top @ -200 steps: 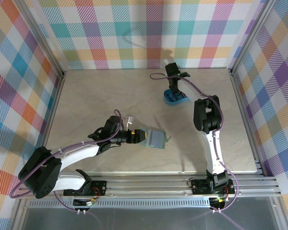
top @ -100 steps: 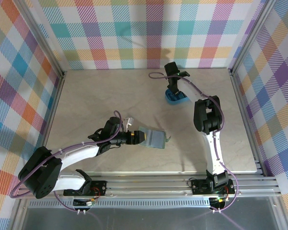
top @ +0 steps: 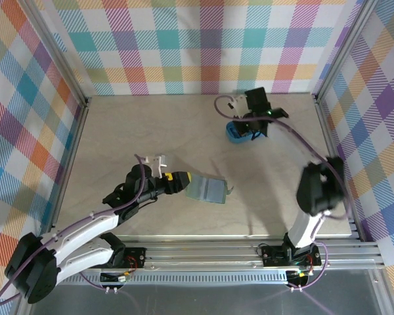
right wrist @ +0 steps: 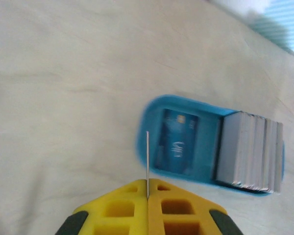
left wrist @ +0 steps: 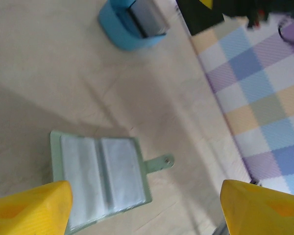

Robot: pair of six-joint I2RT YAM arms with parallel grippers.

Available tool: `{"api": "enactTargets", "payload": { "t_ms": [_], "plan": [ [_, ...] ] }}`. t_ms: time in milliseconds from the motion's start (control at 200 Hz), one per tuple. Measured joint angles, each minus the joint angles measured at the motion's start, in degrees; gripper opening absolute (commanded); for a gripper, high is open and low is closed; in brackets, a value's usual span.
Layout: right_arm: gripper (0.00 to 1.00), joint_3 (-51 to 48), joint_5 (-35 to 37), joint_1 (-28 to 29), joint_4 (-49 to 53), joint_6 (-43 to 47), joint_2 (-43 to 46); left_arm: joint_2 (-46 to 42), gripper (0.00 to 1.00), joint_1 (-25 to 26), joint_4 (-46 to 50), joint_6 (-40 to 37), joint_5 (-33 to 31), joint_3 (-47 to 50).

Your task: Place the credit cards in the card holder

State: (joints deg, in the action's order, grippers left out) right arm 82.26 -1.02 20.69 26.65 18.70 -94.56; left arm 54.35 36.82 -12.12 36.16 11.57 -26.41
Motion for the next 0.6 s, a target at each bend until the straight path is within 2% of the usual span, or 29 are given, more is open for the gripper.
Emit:
{"api": "enactTargets", "payload": {
  "t_ms": [105,200,315,455,600],
  "plan": [
    [0.0,-12.46,-5.11,2.93,-9.86,2.71,13.9,-0.2,0.76,0.0,0.76,2.03,-1.09,-1.73],
    [0.0,-20.44,-8.09,6.88,-17.22,7.19,21.64,-0.35,0.77,0.0,1.42,4.66,-2.29,-3.54],
    [0.0,-30.6,-12.44,9.49,-25.66,13.6,27.93,-2.03,0.76,-0.02,0.28,9.44,-3.43,-3.87],
    [0.0,-43.3,-17.09,10.43,-35.39,25.59,34.73,-4.13,0.69,0.09,-0.52,14.62,-4.5,-3.87],
    [0.0,-47.58,-21.05,13.05,-38.29,40.59,37.2,-6.54,0.69,2.34,-1.75,19.78,-7.19,-3.82]
  ]
}}
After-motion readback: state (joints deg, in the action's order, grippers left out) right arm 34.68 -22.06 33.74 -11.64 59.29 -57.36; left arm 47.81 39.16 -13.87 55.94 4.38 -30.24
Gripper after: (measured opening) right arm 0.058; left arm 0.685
